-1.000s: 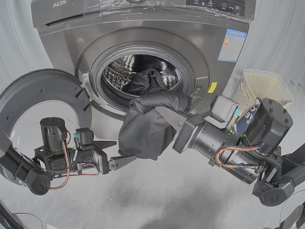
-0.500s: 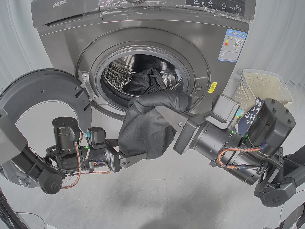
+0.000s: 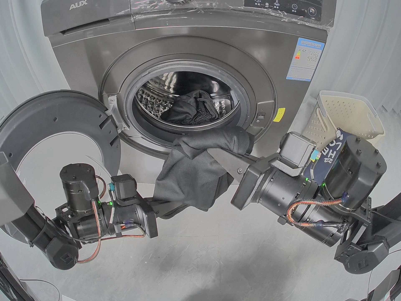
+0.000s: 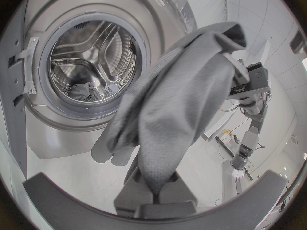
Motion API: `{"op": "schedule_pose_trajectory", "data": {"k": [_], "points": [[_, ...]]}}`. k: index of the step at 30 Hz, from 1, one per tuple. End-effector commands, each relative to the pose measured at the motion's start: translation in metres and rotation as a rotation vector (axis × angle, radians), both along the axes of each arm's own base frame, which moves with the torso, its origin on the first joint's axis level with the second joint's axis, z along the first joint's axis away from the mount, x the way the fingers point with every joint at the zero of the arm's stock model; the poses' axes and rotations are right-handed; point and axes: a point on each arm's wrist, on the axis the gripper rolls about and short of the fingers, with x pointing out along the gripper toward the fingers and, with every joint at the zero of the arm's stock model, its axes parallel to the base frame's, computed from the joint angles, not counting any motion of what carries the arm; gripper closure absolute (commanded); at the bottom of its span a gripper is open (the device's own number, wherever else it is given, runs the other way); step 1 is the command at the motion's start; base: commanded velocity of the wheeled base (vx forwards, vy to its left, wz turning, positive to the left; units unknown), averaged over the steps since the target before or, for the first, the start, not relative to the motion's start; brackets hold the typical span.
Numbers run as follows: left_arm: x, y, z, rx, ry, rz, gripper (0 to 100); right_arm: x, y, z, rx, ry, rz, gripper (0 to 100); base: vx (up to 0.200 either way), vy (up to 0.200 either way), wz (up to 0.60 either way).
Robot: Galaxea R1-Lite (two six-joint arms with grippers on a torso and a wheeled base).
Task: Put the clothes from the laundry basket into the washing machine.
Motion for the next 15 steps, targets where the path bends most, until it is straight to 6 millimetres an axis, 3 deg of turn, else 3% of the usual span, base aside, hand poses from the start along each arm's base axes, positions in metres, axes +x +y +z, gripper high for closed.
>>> {"op": "schedule_pose_trajectory", "data": {"k": [1,5,6,9,15], "points": [[-0.03,0.002,0.01,-0.037,-0.039,-0.038,100,0.0,-0.002,-0.006,-0.018,0.014,-0.004,100,0.0,0.0,0.0],[-0.046,0.004,0.016,-0.082,-0.06,-0.062,100,0.0,-0.005,-0.013,-0.043,0.03,-0.011,100,0.0,0.0,0.0],[-0.049,0.004,0.017,-0.089,-0.064,-0.066,100,0.0,-0.004,-0.014,-0.045,0.03,-0.01,0,0.0,0.0,0.0],[-0.055,0.004,0.025,-0.125,-0.091,-0.078,100,0.003,-0.004,-0.019,-0.072,0.035,-0.013,0,0.0,0.0,0.0],[-0.052,0.001,0.042,-0.194,-0.116,-0.081,100,0.001,-0.008,-0.048,-0.207,0.047,-0.006,0,0.0,0.0,0.0]]}}
